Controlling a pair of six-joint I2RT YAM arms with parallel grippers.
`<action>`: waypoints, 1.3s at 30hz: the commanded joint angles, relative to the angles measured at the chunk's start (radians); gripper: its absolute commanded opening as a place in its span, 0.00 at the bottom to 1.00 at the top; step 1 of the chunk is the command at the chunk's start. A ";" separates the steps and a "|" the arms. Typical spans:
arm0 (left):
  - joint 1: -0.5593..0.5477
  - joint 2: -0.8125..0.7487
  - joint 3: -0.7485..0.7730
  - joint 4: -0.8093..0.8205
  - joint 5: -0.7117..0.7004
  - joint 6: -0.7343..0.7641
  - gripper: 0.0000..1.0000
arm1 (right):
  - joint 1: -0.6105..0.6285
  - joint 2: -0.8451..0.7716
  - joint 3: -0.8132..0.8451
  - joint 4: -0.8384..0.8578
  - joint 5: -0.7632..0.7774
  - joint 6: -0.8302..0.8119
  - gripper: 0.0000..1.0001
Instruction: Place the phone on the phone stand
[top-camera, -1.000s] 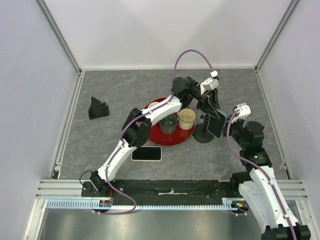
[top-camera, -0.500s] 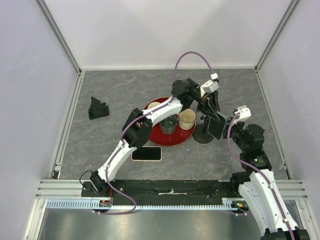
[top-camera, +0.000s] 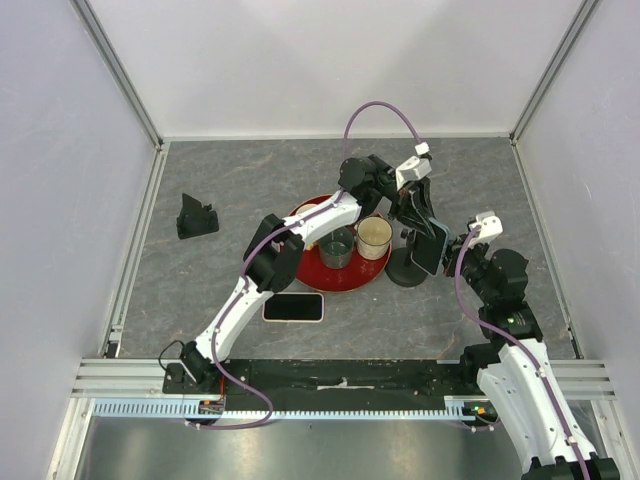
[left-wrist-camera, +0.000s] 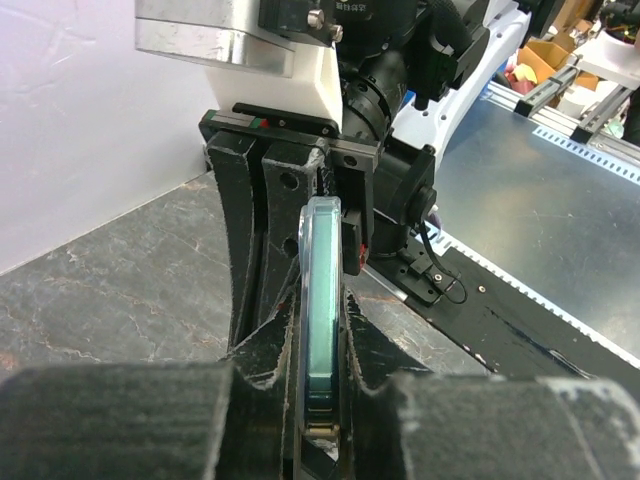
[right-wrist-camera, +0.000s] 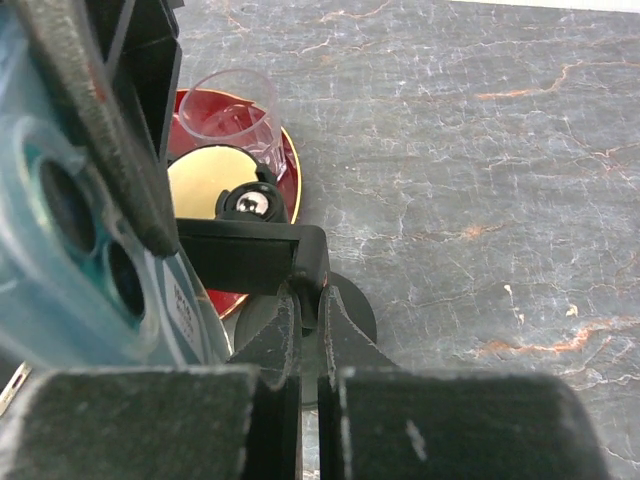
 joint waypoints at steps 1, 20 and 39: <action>0.048 0.010 0.008 0.253 0.041 0.065 0.02 | 0.042 -0.010 0.013 0.089 -0.159 0.123 0.00; 0.079 -0.422 -0.679 -0.463 -0.632 0.830 0.02 | 0.051 -0.083 -0.040 0.108 0.141 0.150 0.00; -0.201 -0.358 -0.488 -1.040 -1.989 1.180 0.02 | 0.160 -0.133 -0.076 0.083 0.463 0.134 0.00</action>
